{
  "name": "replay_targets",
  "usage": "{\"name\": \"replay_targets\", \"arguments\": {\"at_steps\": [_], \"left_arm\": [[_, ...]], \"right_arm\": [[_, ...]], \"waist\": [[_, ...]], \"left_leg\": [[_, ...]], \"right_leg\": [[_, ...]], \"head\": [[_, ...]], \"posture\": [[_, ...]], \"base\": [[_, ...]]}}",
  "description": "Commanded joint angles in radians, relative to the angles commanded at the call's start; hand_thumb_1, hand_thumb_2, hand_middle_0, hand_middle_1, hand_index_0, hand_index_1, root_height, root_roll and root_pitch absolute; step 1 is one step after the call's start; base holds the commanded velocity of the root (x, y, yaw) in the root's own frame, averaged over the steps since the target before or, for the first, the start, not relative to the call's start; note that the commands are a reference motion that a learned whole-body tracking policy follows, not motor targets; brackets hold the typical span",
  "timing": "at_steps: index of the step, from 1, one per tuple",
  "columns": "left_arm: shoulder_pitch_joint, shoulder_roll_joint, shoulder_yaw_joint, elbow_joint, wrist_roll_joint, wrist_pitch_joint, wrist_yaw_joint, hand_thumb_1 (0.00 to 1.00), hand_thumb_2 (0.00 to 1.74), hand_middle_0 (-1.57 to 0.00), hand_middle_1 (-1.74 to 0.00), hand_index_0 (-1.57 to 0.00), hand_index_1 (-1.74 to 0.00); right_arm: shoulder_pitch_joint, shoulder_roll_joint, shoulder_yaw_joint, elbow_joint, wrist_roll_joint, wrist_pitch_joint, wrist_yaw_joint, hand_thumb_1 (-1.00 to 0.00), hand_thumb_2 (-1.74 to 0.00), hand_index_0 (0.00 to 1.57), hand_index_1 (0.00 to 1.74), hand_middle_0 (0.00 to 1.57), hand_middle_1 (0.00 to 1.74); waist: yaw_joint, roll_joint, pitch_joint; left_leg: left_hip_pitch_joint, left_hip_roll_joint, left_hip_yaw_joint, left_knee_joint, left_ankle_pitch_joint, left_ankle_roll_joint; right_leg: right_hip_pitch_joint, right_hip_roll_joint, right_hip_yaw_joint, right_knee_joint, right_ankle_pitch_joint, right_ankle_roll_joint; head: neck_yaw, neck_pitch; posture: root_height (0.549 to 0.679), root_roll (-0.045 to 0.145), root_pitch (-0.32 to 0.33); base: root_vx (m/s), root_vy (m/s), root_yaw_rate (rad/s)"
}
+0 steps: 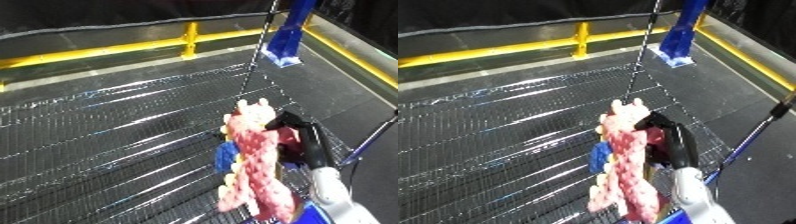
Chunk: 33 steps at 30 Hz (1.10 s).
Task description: Pick up the object and place it into the box
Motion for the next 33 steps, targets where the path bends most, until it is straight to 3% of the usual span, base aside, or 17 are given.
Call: {"name": "replay_targets", "arguments": {"at_steps": [9,16,17,25,29,33], "left_arm": [[0.011,-0.011,0.005,-0.008,0.008,0.023,-0.011,1.0,1.74,-1.57,-1.74,-1.57,-1.74],[0.027,-0.021,0.016,-0.01,0.019,0.038,-0.007,1.0,1.74,-1.57,-1.74,-1.57,-1.74],[0.028,-0.022,0.018,-0.008,0.02,0.039,-0.004,1.0,1.74,-1.57,-1.74,-1.57,-1.74],[0.018,-0.037,0.021,0.025,0.022,0.034,0.028,1.0,1.74,-1.57,-1.74,-1.57,-1.74],[0.011,-0.036,0.017,0.026,0.028,0.03,0.038,1.0,1.74,-1.57,-1.74,-1.57,-1.74],[0.005,-0.034,0.009,0.031,0.028,0.024,0.039,1.0,1.74,-1.57,-1.74,-1.57,-1.74]], "right_arm": [[0.254,0.039,-0.235,-0.162,-0.037,-0.014,-0.038,-1.0,-1.74,1.57,1.74,1.57,1.74],[0.426,0.104,-0.416,-0.264,-0.055,-0.033,-0.085,-1.0,-1.74,1.57,1.74,1.57,1.74],[0.448,0.121,-0.442,-0.276,-0.051,-0.038,-0.094,-1.0,-1.74,1.57,1.74,1.57,1.74],[0.564,0.241,-0.561,-0.323,-0.047,-0.055,-0.147,-1.0,-1.74,1.57,1.74,1.57,1.74],[0.587,0.283,-0.594,-0.318,-0.043,-0.058,-0.176,-1.0,-1.74,1.57,1.74,1.57,1.74],[0.588,0.317,-0.617,-0.282,0.019,-0.089,-0.191,-1.0,-1.74,1.57,1.74,1.57,1.74]], "waist": [[-0.052,-0.029,0.0],[-0.11,-0.044,0.0],[-0.12,-0.044,0.0],[-0.18,-0.042,0.0],[-0.205,-0.035,0.0],[-0.223,-0.028,0.0]], "left_leg": [[0.041,0.013,0.013,0.036,-0.02,0.0017],[0.071,0.021,0.03,0.053,-0.034,0.0053],[0.075,0.023,0.034,0.053,-0.036,0.0053],[0.109,0.033,0.063,0.047,-0.044,0.0021],[0.112,0.034,0.072,0.051,-0.045,-0.0002],[0.113,0.032,0.08,0.054,-0.046,-0.0021]], "right_leg": [[0.042,0.012,0.014,-0.001,0.012,-0.0015],[0.069,0.0215,0.026,-0.009,0.02,-0.0029],[0.073,0.0225,0.027,-0.012,0.021,-0.003],[0.099,0.0268,0.035,-0.035,0.026,-0.0052],[0.098,0.0268,0.041,-0.036,0.029,-0.0078],[0.095,0.0255,0.046,-0.038,0.033,-0.0096]], "head": [[0.128,-0.029],[0.236,-0.127],[0.269,-0.161],[0.401,-0.249],[0.417,-0.25],[0.421,-0.258]], "posture": [[0.63,0.062,-0.191],[0.63,0.061,-0.214],[0.631,0.061,-0.216],[0.633,0.064,-0.229],[0.633,0.069,-0.233],[0.634,0.074,-0.233]], "base": [[0.007,0.01,-0.071],[0.015,0.027,-0.097],[0.013,0.036,-0.101],[0.009,0.032,-0.091],[-0.005,0.03,-0.068],[-0.009,0.025,-0.068]]}}
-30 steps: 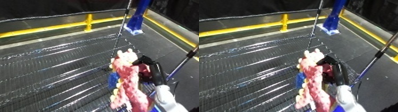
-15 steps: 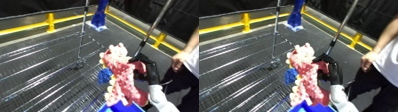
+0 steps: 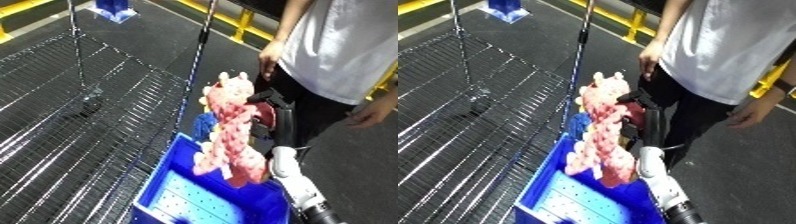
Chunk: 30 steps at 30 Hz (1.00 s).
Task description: Pick up the object and place it into the box
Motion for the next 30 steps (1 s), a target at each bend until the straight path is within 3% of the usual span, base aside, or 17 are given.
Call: {"name": "replay_targets", "arguments": {"at_steps": [4,11,14,24,30], "left_arm": [[-0.007,0.004,-0.004,0.004,-0.003,-0.006,-0.002,1.0,1.74,-1.57,-1.74,-1.57,-1.74],[-0.014,0.008,0.008,-0.001,-0.014,-0.02,-0.007,1.0,1.74,-1.57,-1.74,-1.57,-1.74],[-0.009,0.011,0.013,-0.002,-0.014,-0.022,-0.008,1.0,1.74,-1.57,-1.74,-1.57,-1.74],[0.002,0.012,0.028,-0.014,-0.008,-0.023,-0.012,1.0,1.74,-1.57,-1.74,-1.57,-1.74],[0.005,0.009,0.035,-0.021,-0.004,-0.023,-0.012,1.0,1.74,-1.57,-1.74,-1.57,-1.74]], "right_arm": [[-0.004,0.014,0.002,0.059,0.076,-0.03,0.017,-1.0,-1.74,1.57,1.74,1.57,1.74],[-0.034,0.055,0.012,0.199,0.294,-0.115,0.082,-0.65,-1.13,1.02,1.13,1.02,1.13],[-0.038,0.054,0.011,0.247,0.356,-0.131,0.104,-0.5,-0.87,0.79,0.87,0.79,0.87],[-0.031,0.052,0.022,0.289,0.391,-0.142,0.139,0.0,0.0,0.0,0.0,0.0,0.0],[-0.026,0.059,0.036,0.273,0.381,-0.138,0.144,0.0,0.0,0.0,0.0,0.0,0.0]], "waist": [[-0.01,0.005,-0.004],[-0.015,0.007,-0.013],[-0.013,0.007,-0.014],[-0.005,0.007,-0.02],[0.002,0.003,-0.022]], "left_leg": [[0.002,0.0,0.008,-0.005,0.001,-0.0018],[0.003,-0.002,0.017,-0.02,0.006,-0.0072],[0.003,-0.002,0.02,-0.026,0.008,-0.0097],[0.011,-0.003,0.026,-0.054,0.016,-0.0109],[0.014,-0.003,0.026,-0.063,0.02,-0.0103]], "right_leg": [[-0.003,-0.0007,0.003,-0.008,0.003,-0.0006],[-0.003,-0.0017,0.005,-0.03,0.006,-0.0015],[-0.004,-0.0023,0.004,-0.037,0.006,-0.0012],[-0.003,0.0007,0.003,-0.053,0.001,0.0004],[-0.003,0.0026,0.002,-0.057,-0.001,0.0016]], "head": [[-0.017,-0.004],[-0.039,-0.003],[-0.049,0.002],[-0.059,-0.008],[-0.079,-0.017]], "posture": [[0.635,0.078,-0.228],[0.638,0.082,-0.216],[0.638,0.083,-0.212],[0.641,0.085,-0.198],[0.641,0.085,-0.194]], "base": [[-0.011,0.016,-0.065],[-0.007,0.005,-0.036],[-0.006,0.0,-0.014],[0.002,0.0,-0.013],[0.008,-0.002,-0.002]]}}
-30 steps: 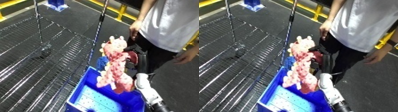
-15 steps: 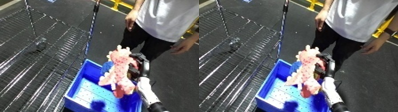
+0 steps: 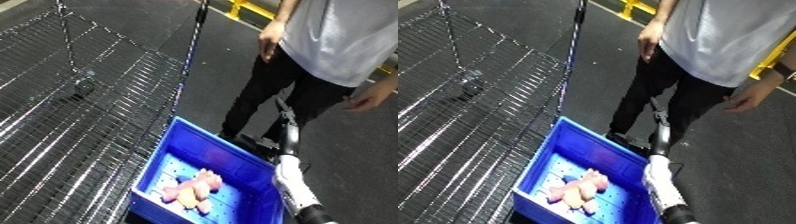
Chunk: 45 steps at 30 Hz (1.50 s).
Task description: Pick up the object and place it into the box
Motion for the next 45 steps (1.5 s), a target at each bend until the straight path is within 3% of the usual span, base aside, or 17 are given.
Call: {"name": "replay_targets", "arguments": {"at_steps": [6,14,25,28,45], "left_arm": [[0.005,-0.003,0.01,-0.005,0.003,0.002,0.0,1.0,1.74,-1.57,-1.74,-1.57,-1.74],[0.001,-0.001,0.027,-0.009,-0.002,0.012,-0.011,1.0,1.74,-1.57,-1.74,-1.57,-1.74],[0.001,-0.01,0.051,-0.023,-0.009,0.039,-0.015,1.0,1.74,-1.57,-1.74,-1.57,-1.74],[-0.005,-0.012,0.056,-0.025,-0.002,0.042,-0.011,1.0,1.74,-1.57,-1.74,-1.57,-1.74],[-0.038,-0.013,0.114,-0.117,0.012,0.019,0.019,1.0,1.74,-1.57,-1.74,-1.57,-1.74]], "right_arm": [[-0.001,0.016,0.035,-0.025,-0.002,0.01,0.013,0.0,0.0,0.0,0.0,0.0,0.0],[-0.022,0.019,0.146,-0.107,0.021,0.024,0.11,0.0,0.0,0.0,0.0,0.0,0.0],[-0.074,0.039,0.305,-0.265,0.006,0.057,0.224,0.0,0.0,0.0,0.0,0.0,0.0],[-0.103,0.047,0.353,-0.281,0.002,0.066,0.24,0.0,0.0,0.0,0.0,0.0,0.0],[-0.263,0.042,0.593,-0.372,-0.124,0.124,0.297,0.0,0.0,0.0,0.0,0.0,0.0]], "waist": [[0.017,-0.003,-0.004],[0.055,-0.017,-0.006],[0.128,-0.038,-0.005],[0.149,-0.043,-0.006],[0.251,-0.068,0.007]], "left_leg": [[0.003,-0.001,-0.003,-0.011,0.004,0.0003],[0.001,-0.001,-0.019,-0.023,0.015,-0.0023],[-0.016,-0.001,-0.052,-0.023,0.028,-0.0038],[-0.019,-0.003,-0.061,-0.024,0.03,-0.0035],[-0.032,-0.006,-0.095,-0.012,0.035,-0.0028]], "right_leg": [[0.004,0.0027,-0.004,-0.004,-0.003,0.0006],[0.01,0.008,-0.018,-0.002,-0.009,0.0014],[0.014,0.0165,-0.036,0.019,-0.026,-0.0003],[0.015,0.0165,-0.04,0.025,-0.03,-0.0005],[0.007,0.0097,-0.061,0.065,-0.052,-0.002]], "head": [[-0.068,-0.021],[-0.283,0.002],[-0.49,-0.077],[-0.625,-0.094],[-1.092,-0.093]], "posture": [[0.642,0.083,-0.191],[0.642,0.075,-0.189],[0.639,0.064,-0.197],[0.639,0.063,-0.199],[0.634,0.06,-0.209]], "base": [[0.012,-0.009,0.011],[0.0,-0.021,0.07],[-0.012,-0.031,0.112],[-0.009,-0.029,0.1],[-0.002,-0.019,0.079]]}}
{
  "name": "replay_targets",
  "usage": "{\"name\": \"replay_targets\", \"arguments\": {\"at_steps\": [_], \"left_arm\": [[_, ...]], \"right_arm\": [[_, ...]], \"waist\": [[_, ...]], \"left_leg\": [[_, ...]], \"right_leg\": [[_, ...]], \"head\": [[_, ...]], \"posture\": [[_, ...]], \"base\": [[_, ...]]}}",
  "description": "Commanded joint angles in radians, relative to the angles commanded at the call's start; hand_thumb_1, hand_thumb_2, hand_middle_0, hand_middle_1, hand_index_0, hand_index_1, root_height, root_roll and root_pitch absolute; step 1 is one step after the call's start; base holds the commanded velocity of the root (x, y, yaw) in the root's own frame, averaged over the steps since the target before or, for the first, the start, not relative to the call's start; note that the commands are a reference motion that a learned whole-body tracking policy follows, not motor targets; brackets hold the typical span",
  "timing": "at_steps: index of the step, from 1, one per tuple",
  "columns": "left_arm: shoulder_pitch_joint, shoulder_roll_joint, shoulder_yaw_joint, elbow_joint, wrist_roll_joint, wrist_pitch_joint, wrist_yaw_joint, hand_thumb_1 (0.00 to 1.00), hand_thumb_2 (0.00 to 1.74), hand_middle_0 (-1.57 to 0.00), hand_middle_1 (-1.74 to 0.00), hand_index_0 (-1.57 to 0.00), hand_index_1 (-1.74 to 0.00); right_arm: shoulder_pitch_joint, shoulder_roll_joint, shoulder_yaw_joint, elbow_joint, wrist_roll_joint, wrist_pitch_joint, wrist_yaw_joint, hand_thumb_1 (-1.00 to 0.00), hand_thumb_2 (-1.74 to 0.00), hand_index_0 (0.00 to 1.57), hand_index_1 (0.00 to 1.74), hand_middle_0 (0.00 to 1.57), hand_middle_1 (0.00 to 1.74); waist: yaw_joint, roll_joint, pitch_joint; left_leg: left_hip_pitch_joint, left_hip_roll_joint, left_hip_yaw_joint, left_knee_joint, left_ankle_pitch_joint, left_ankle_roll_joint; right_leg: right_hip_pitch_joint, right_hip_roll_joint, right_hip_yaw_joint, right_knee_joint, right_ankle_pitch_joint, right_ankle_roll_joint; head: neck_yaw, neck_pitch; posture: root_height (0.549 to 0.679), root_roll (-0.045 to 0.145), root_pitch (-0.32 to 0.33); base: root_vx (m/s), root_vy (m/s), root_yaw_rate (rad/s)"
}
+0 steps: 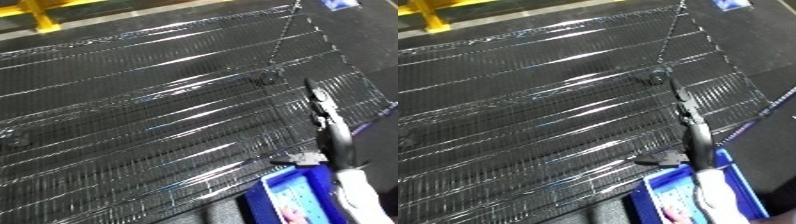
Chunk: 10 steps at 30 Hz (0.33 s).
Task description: Pick up the object and place it into the box
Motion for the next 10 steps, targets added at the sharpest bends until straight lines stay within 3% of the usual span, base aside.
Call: {"name": "replay_targets", "arguments": {"at_steps": [10], "left_arm": [[-0.005,0.008,0.0,-0.014,0.007,0.003,-0.004,1.0,1.74,-1.57,-1.74,-1.57,-1.74]], "right_arm": [[-0.059,-0.014,0.069,0.001,-0.075,0.019,-0.003,0.0,0.0,0.0,0.0,0.0,0.0]], "waist": [[0.036,-0.006,0.009]], "left_leg": [[-0.007,-0.005,-0.013,-0.007,0.005,0.0028]], "right_leg": [[-0.004,-0.0047,-0.012,0.007,-0.002,0.0011]], "head": [[-0.121,0.045]], "posture": [[0.634,0.058,-0.204]], "base": [[0.005,-0.003,0.061]]}}
